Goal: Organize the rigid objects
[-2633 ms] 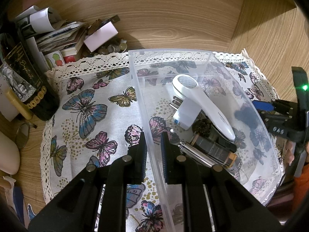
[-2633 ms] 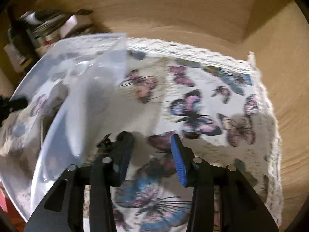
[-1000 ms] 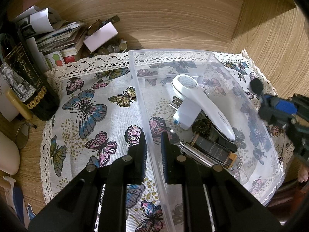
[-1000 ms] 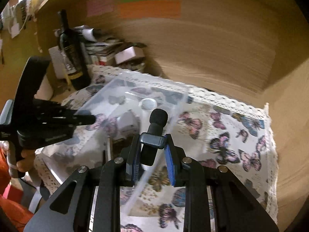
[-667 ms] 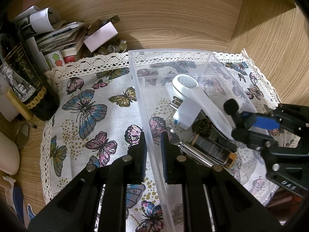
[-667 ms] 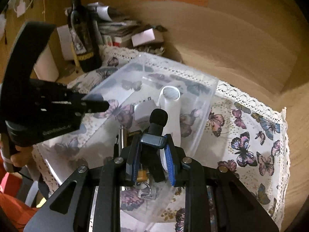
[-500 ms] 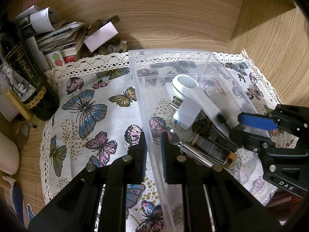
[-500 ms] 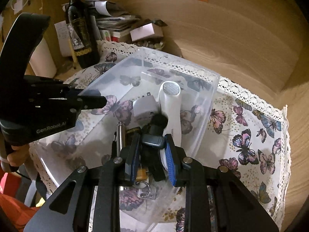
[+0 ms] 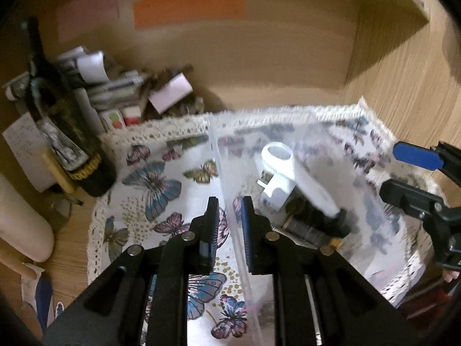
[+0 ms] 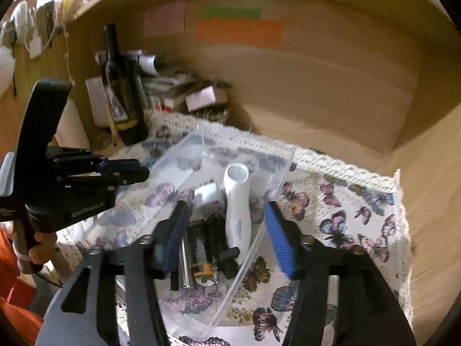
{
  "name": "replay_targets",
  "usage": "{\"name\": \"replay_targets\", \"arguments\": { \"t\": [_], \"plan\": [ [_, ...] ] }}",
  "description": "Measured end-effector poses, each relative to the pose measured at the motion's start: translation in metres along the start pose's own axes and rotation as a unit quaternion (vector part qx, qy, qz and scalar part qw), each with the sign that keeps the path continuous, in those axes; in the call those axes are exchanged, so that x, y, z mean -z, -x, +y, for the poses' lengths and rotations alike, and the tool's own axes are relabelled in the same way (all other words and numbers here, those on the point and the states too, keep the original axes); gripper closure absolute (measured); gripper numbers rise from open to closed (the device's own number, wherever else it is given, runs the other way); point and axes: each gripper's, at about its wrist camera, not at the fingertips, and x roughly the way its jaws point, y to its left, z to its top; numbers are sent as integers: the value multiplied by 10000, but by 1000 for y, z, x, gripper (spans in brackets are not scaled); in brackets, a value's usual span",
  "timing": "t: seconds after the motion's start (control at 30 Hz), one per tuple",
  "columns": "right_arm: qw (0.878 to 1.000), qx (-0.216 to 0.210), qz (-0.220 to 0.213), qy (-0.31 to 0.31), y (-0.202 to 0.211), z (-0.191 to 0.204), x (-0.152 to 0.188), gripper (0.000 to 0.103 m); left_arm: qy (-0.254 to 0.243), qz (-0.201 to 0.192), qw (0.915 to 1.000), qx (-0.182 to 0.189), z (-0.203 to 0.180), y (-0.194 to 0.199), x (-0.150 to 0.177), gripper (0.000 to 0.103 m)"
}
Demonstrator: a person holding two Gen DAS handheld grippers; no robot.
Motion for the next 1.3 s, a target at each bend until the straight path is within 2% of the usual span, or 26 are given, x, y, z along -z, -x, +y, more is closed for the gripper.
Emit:
{"name": "replay_targets", "arguments": {
  "t": [0.07,0.2,0.23,0.3,0.4,0.5,0.6,0.63,0.8,1.07,1.3],
  "plan": [
    [9997,103,-238,-13,15,0,0,41,-7,-237,9997,-57,-4,14,-1,78],
    [9975,239,-667,-85,46,0,2,23,-84,-809,9966,-109,-16,48,0,60],
    [9967,278,-758,-97,52,0,3,18,-86,-997,9949,-109,-19,59,1,53],
    [9948,359,-939,-132,65,0,4,13,-82,-1279,9917,-133,-25,75,3,44],
    [9914,480,-1207,-171,83,2,7,0,-81,-1694,9853,-184,-34,98,8,33],
    [9875,606,-1440,-196,99,4,11,0,-48,-2026,9790,-227,-41,118,13,17],
    [9850,572,-1604,-273,111,4,16,0,-12,-2342,9717,-322,-49,135,19,10],
    [9845,563,-1634,-293,113,4,17,0,1,-2421,9696,-353,-51,139,22,5],
    [9824,550,-1743,-386,120,4,26,0,104,-2625,9639,-437,-59,151,34,1],
    [9785,665,-1904,-423,126,6,35,0,241,-2540,9660,-425,-63,147,42,1],
    [9767,718,-1979,-416,130,8,36,0,248,-2588,9644,-478,-64,147,42,1]
  ]
}}
